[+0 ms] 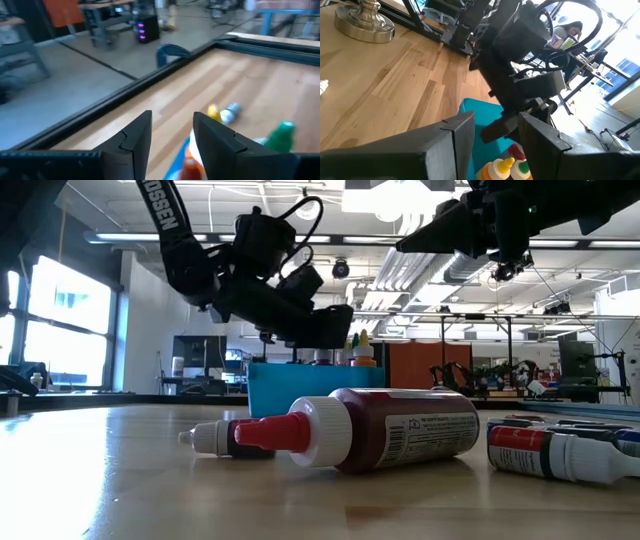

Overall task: Pick & Place food coloring
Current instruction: Put the big red food coloring bottle into the bin

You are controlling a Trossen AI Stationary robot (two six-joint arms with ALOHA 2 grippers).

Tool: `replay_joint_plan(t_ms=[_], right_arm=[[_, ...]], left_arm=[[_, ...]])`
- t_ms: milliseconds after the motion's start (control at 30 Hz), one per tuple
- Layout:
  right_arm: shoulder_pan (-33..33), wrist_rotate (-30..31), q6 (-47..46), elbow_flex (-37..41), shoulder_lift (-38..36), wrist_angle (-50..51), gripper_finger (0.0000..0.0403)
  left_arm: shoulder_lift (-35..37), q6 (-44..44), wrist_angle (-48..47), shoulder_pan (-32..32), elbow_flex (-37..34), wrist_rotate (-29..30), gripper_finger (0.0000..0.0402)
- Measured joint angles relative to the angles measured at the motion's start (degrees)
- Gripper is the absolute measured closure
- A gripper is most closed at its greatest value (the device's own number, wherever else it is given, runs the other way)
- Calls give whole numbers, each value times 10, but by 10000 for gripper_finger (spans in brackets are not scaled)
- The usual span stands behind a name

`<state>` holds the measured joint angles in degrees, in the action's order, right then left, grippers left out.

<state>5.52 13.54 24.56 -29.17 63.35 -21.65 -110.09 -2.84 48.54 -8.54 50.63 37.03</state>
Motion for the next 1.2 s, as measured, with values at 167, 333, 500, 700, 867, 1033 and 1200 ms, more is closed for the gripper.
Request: replay_joint_plan(t_ms=[167, 333, 500, 700, 867, 1033, 1200], right_arm=[[0, 0, 0, 0, 0, 0, 258], [-6, -14, 0, 0, 0, -5, 258], [-16, -138, -5, 0, 15, -28, 258], [-3, -226, 5, -11, 123, -133, 262], [37, -226, 6, -121, 222, -28, 278], [108, -166, -23, -286, 298, 191, 293], [167, -107, -27, -406, 348, 329, 294]], left_arm=[[48, 22, -77, 13, -1, 19, 259], [123, 27, -153, 50, 0, 38, 259], [221, 30, -254, 93, 0, 52, 259], [298, 30, -343, 125, 0, 58, 259], [310, 26, -370, 128, 0, 73, 259], [312, 56, -366, 127, 0, 79, 259], [327, 84, -364, 132, 1, 105, 259]])
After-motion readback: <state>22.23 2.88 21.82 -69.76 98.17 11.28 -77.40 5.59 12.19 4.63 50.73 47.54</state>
